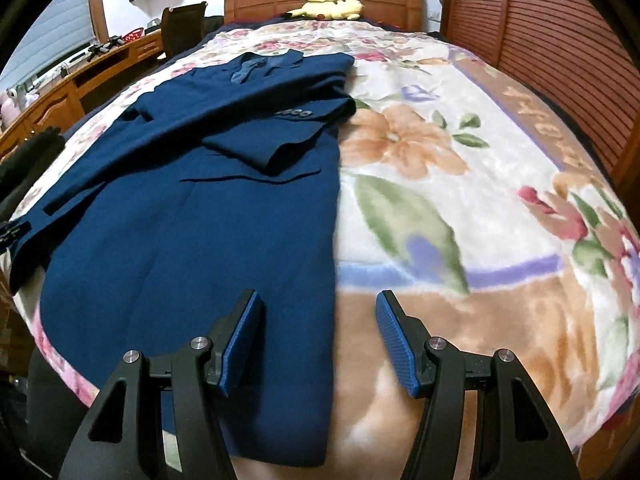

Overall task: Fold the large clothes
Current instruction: 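Close the left tool on the jacket hem while the right tool grasps the hem too, then lift the hem with both tools and carry it over toward the collar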

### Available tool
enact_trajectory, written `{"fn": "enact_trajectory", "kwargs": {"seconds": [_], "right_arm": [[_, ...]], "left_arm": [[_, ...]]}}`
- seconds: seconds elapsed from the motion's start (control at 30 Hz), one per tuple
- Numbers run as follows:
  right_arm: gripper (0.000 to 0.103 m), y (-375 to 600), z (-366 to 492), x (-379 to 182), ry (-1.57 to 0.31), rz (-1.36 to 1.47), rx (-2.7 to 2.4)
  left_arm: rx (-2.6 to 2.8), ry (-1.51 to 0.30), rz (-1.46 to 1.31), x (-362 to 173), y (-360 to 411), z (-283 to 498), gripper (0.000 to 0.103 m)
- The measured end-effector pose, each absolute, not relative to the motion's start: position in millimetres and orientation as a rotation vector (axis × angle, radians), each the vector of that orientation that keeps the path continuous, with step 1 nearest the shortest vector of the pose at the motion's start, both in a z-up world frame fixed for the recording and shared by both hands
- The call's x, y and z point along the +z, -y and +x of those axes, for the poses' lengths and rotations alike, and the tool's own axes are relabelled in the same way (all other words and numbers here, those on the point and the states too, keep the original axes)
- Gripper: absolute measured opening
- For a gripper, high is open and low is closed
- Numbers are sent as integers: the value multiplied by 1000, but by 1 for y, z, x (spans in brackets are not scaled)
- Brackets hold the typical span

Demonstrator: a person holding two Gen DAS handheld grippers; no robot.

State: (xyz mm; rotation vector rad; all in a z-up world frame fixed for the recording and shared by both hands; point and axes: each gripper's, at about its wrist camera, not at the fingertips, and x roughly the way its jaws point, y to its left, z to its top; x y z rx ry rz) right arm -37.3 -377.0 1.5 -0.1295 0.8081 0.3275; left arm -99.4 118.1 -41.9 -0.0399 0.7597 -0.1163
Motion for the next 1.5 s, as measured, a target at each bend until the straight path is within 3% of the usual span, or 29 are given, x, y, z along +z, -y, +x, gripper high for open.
{"fn": "enact_trajectory", "kwargs": {"seconds": [0.23, 0.27, 0.3, 0.33, 0.37, 0.4, 0.47, 0.97, 1.5], "right_arm": [[58, 372, -49, -2, -813, -125, 406], [55, 372, -49, -3, -812, -125, 414], [50, 371, -50, -3, -810, -126, 419], [48, 370, -50, -3, -806, -129, 423], [37, 370, -51, -3, -798, -134, 425], [17, 369, -51, -1, -782, -143, 421], [10, 367, -54, 2, -750, -143, 405], [5, 364, -109, 86, -469, -126, 435], [4, 395, -205, 184, -194, -151, 474]], "left_arm": [[-134, -768, -65, -42, -121, -102, 41], [-138, -769, -64, -42, -122, -102, 35], [-142, -767, -61, -41, -121, -103, 18], [-147, -752, -56, -38, -119, -106, 15], [-164, -733, -54, -33, -115, -110, 7], [-172, -722, -47, -29, -112, -114, 5], [-182, -687, -19, -18, -103, -124, 4], [-241, -443, -5, 84, -78, -164, 3], [-291, -206, 22, 228, -60, -182, 3]]}}
